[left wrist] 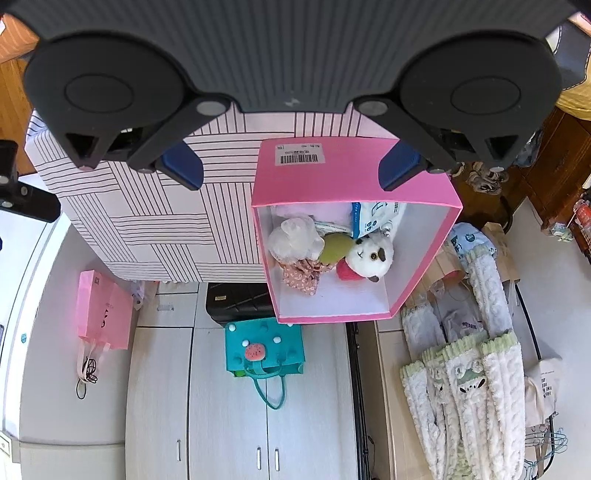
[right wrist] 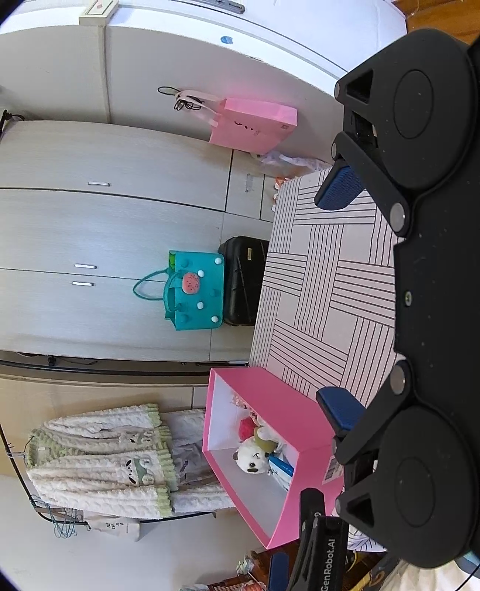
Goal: Organize soft objects
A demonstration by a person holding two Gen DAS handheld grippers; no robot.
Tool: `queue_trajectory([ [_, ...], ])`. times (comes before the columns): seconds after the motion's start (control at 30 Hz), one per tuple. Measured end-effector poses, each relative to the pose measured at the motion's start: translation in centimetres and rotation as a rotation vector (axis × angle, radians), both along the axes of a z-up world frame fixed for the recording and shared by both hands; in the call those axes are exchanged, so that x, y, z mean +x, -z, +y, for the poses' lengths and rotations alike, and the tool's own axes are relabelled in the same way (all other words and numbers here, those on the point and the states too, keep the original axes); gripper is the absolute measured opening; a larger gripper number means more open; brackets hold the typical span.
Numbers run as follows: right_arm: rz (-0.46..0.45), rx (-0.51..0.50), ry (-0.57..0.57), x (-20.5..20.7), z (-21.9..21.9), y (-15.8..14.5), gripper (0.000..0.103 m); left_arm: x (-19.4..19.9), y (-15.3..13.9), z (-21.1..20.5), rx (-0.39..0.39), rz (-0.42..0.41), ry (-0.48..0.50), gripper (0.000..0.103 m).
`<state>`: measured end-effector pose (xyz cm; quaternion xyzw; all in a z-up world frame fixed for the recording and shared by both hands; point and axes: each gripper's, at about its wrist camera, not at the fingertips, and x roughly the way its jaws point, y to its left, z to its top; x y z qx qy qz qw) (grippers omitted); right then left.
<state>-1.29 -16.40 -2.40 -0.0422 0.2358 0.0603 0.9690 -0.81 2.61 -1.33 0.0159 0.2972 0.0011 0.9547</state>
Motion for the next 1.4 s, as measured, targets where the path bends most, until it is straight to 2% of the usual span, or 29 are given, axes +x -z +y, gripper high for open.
queue_trajectory([
  [0.27, -0.019, 0.005, -0.002, -0.5, 0.1, 0.4, 0.103, -0.9, -0.1, -0.2, 0.009, -0.056, -0.004, 0.103],
  [0.5, -0.016, 0.050, 0.015, -0.4, -0.4, 0.7, 0.103, -1.2, -0.1, -0.1, 0.016, -0.095, -0.029, 0.103],
  [1.4, -0.017, 0.043, 0.034, -0.3, -0.6, 1.0, 0.103, -1.3, 0.5, -0.2, 0.014, -0.087, -0.044, 0.103],
])
